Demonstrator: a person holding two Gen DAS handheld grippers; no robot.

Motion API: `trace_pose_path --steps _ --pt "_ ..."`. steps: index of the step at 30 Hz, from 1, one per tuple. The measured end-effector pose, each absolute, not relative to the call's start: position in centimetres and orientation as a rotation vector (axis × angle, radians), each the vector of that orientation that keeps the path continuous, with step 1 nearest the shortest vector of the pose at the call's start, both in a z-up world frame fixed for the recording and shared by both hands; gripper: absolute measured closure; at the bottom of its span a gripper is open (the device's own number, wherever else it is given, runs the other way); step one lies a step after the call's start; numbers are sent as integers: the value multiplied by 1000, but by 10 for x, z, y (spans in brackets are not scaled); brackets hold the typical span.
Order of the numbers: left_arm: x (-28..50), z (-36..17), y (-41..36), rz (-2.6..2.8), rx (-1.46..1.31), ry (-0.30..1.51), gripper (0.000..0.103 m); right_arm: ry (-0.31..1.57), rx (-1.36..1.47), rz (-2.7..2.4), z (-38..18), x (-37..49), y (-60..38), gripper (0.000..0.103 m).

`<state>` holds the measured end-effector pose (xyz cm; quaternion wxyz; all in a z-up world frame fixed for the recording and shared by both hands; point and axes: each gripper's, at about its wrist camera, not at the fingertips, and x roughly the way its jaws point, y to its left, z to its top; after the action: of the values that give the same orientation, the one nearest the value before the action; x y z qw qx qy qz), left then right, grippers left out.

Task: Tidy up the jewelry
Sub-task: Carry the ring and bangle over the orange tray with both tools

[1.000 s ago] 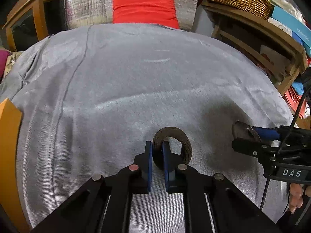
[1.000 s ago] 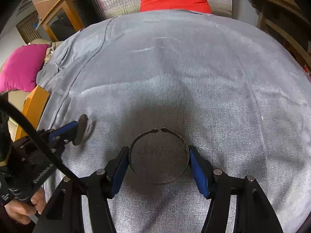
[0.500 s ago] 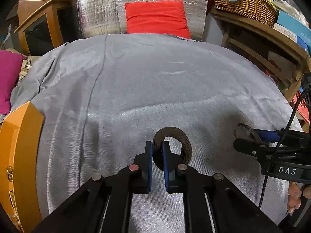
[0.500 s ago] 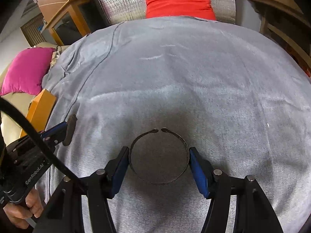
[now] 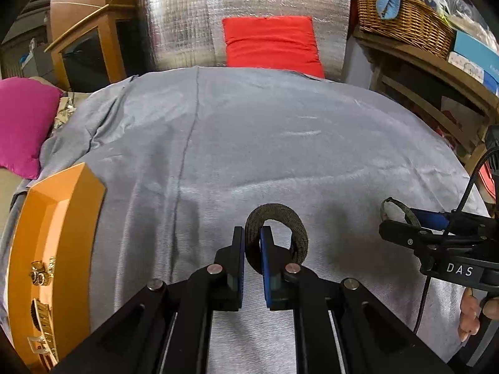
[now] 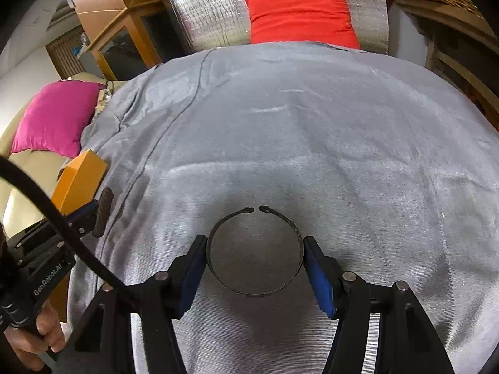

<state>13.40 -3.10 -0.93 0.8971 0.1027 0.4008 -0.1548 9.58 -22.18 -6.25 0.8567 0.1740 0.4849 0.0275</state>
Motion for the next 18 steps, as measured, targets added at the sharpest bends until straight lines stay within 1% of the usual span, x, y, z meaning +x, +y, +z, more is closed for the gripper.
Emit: trace_pose_path --steps 7,10,14,18 --pt "131 12 -6 -292 179 787 93 964 381 120 -51 95 -200 39" --pt "131 30 8 -284 142 752 93 930 378 157 -42 95 -187 39" --pt "134 60 40 -242 84 690 93 860 376 217 -26 94 -169 39" --pt "141 79 81 -182 13 655 93 840 353 272 -13 105 -141 39"
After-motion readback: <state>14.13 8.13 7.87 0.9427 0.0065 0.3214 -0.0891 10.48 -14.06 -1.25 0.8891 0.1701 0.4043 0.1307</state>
